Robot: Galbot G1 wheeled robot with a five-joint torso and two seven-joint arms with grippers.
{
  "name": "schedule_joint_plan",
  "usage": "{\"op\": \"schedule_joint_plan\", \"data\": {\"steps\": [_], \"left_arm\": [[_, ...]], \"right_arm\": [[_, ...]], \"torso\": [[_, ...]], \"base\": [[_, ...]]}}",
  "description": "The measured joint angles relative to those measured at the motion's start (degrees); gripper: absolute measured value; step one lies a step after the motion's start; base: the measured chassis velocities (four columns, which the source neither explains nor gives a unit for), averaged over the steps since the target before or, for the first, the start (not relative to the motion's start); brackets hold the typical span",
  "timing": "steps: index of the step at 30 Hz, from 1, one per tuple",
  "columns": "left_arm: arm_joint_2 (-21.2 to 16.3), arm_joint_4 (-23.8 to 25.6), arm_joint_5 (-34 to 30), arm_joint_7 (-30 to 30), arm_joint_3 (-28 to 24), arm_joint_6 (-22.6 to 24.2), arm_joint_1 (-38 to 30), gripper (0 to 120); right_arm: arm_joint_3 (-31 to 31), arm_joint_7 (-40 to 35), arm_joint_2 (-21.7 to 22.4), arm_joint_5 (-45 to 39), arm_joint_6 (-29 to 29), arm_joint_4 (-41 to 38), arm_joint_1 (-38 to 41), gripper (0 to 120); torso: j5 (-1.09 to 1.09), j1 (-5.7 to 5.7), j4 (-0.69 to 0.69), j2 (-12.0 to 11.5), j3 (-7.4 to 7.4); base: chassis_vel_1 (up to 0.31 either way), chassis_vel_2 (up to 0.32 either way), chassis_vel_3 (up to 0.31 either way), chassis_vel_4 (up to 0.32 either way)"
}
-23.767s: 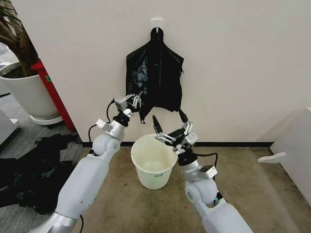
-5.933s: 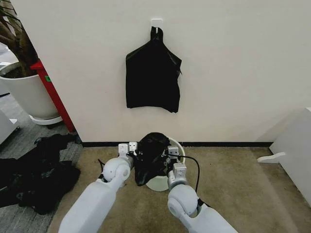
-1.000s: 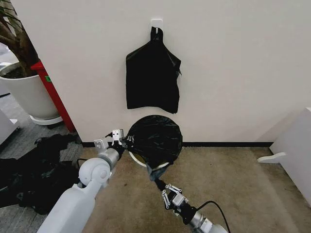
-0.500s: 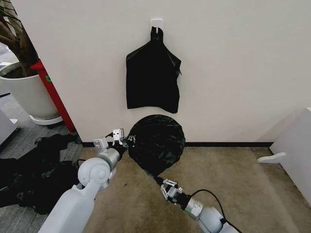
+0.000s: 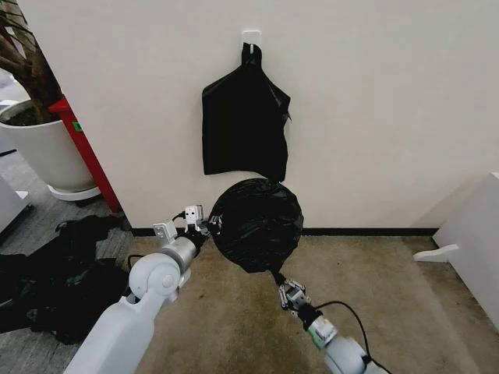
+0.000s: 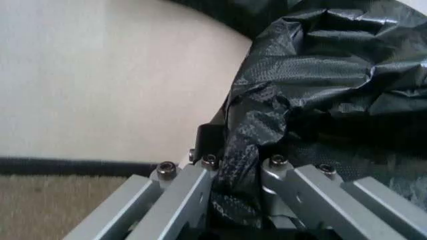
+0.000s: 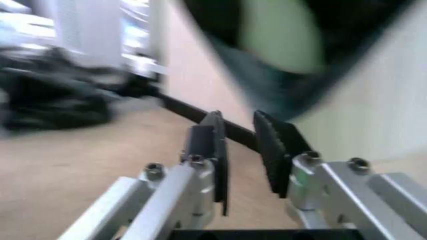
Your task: Place the garbage bag over the trash bin.
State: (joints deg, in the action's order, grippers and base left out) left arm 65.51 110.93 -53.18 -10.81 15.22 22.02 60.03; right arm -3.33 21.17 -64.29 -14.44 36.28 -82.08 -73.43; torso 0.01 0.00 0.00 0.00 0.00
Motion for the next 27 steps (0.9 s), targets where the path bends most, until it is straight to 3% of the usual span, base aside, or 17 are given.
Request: {"op": "schedule_joint_plan", "data": {"steps": [3,4,7,10,13,17,18,21,27], "left_arm": [[-0.19,-0.39,0.5,0.79,-0.05,-2.06,0.04,4],[-0.19,-0.39,0.5,0.79,-0.05,-2.06,0.04,4],[-0.71,-1.2,3.3,2.17,-0.48,-4.81,0.69,4],[-0.88,-1.73,5.45,3.23,-1.1,-6.61,1.24,4],[-0.2,-2.57,10.18,5.73,-2.38,-10.06,2.44,4],[1.45,-3.66,14.26,7.18,-3.24,-13.22,4.13,4],[1.45,-3.66,14.26,7.18,-3.24,-13.22,4.13,4],[2.16,-5.03,18.57,8.82,-3.71,-17.5,5.59,4],[2.54,-6.31,22.2,10.32,-4.09,-21.51,6.61,4]], "right_arm": [[-2.13,13.15,1.98,-4.62,3.44,-1.04,-1.12,27],[-2.13,13.15,1.98,-4.62,3.44,-1.04,-1.12,27],[-6.52,26.71,3.99,-13.08,4.35,-6.77,-3.49,43],[-7.76,27.65,4.68,-16.32,3.47,-11.6,-4.85,50],[-7.39,17.41,5.34,-19.17,-0.18,-23.07,-6.77,62],[-3.96,-4.32,5.28,-15.07,-7.01,-32.41,-7.64,48],[-3.96,-4.32,5.28,-15.07,-7.01,-32.41,-7.64,48],[0.38,-24.44,4.81,-13.17,-18.13,-38.12,-6.69,33],[3.47,-36.58,3.89,-15.69,-26.18,-40.4,-3.9,17]], "torso": [[0.0,0.0,0.0,0.0,0.0],[0.0,0.0,0.0,0.0,0.0],[0.0,0.0,0.0,0.0,0.0],[-0.02,0.0,0.0,0.0,0.0],[-0.02,0.0,0.0,0.0,0.0],[-0.02,0.0,0.0,0.0,0.0],[-0.02,0.0,0.0,0.0,0.0],[-0.02,0.0,0.0,0.0,0.0],[-0.02,0.0,0.02,0.0,0.0]], "base": [[0.0,0.0,0.0,0.0],[0.0,0.0,0.0,0.0],[0.0,0.0,0.0,0.0],[0.0,0.0,0.0,0.0],[0.0,0.0,0.0,0.0],[0.0,0.0,0.0,0.0],[0.0,0.0,0.0,0.0],[0.0,0.0,0.0,0.0],[0.0,0.0,0.0,0.0]]}}
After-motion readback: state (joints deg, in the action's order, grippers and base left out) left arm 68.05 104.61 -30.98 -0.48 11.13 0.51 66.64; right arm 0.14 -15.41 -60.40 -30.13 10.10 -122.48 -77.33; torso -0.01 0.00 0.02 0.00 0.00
